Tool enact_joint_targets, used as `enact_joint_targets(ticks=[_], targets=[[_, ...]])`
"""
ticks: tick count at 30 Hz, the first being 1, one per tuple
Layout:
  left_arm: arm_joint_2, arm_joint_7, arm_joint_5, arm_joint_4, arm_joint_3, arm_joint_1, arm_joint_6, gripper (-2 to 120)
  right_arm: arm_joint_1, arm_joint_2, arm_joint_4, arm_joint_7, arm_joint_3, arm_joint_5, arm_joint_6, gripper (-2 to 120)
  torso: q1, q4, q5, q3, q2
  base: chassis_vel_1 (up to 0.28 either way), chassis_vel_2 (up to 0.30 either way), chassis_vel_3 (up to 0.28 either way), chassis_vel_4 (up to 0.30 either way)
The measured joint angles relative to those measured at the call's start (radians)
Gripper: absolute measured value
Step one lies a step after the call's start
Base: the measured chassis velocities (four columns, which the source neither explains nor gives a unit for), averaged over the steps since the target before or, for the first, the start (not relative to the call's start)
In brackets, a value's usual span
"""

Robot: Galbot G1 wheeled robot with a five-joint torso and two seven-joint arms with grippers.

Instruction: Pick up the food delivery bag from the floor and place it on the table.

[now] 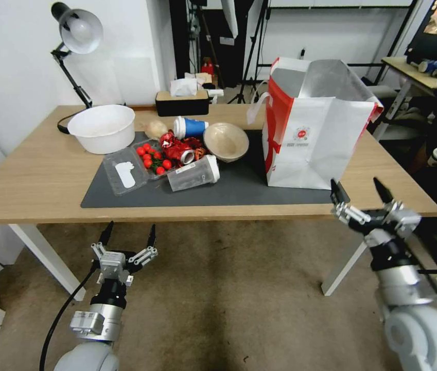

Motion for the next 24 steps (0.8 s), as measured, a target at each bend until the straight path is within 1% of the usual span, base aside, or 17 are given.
enact_joint_targets(ticks=[1, 4, 8, 10, 13, 24], targets=[[-0.001, 0.0, 0.001, 0.007, 0.001, -0.003, 0.0, 100, -0.034, 0.017, -0.014, -0.002, -0.019, 0.007, 0.016, 100, 0.0, -0.0001, 0.0003, 0.0, 0.0, 0.0, 0.0, 0.0, 0.0], [-0.003, -0.001, 0.001, 0.016, 0.002, -0.007, 0.0, 100, -0.059, 0.031, -0.024, -0.002, -0.029, 0.004, 0.027, 100, 0.0, -0.0002, -0.0002, 0.0, 0.0, 0.0, 0.0, 0.0, 0.0], [-0.006, -0.001, 0.008, 0.03, 0.004, -0.01, -0.007, 100, -0.077, 0.055, -0.042, -0.011, -0.039, -0.019, 0.05, 100, 0.0, -0.0001, 0.0, 0.0, 0.0, 0.0, 0.0, 0.0, 0.0], [-0.006, -0.002, 0.01, 0.034, 0.005, -0.01, -0.013, 100, -0.084, 0.067, -0.051, -0.014, -0.046, -0.034, 0.059, 100, 0.0, -0.0001, 0.0001, 0.0, 0.0, 0.0, 0.0, 0.0, 0.0], [-0.007, -0.003, 0.012, 0.037, 0.003, -0.011, -0.021, 100, -0.095, 0.092, -0.089, -0.024, -0.06, -0.088, 0.096, 100, 0.0, 0.0, 0.0002, 0.0, 0.0, 0.0, 0.0, 0.0, 0.0], [-0.005, -0.005, 0.016, 0.043, -0.002, -0.009, -0.035, 100, -0.082, 0.102, -0.123, -0.026, -0.068, -0.116, 0.11, 100, 0.0, 0.0, 0.0001, 0.0, 0.0, 0.0, 0.0, 0.0, 0.0]])
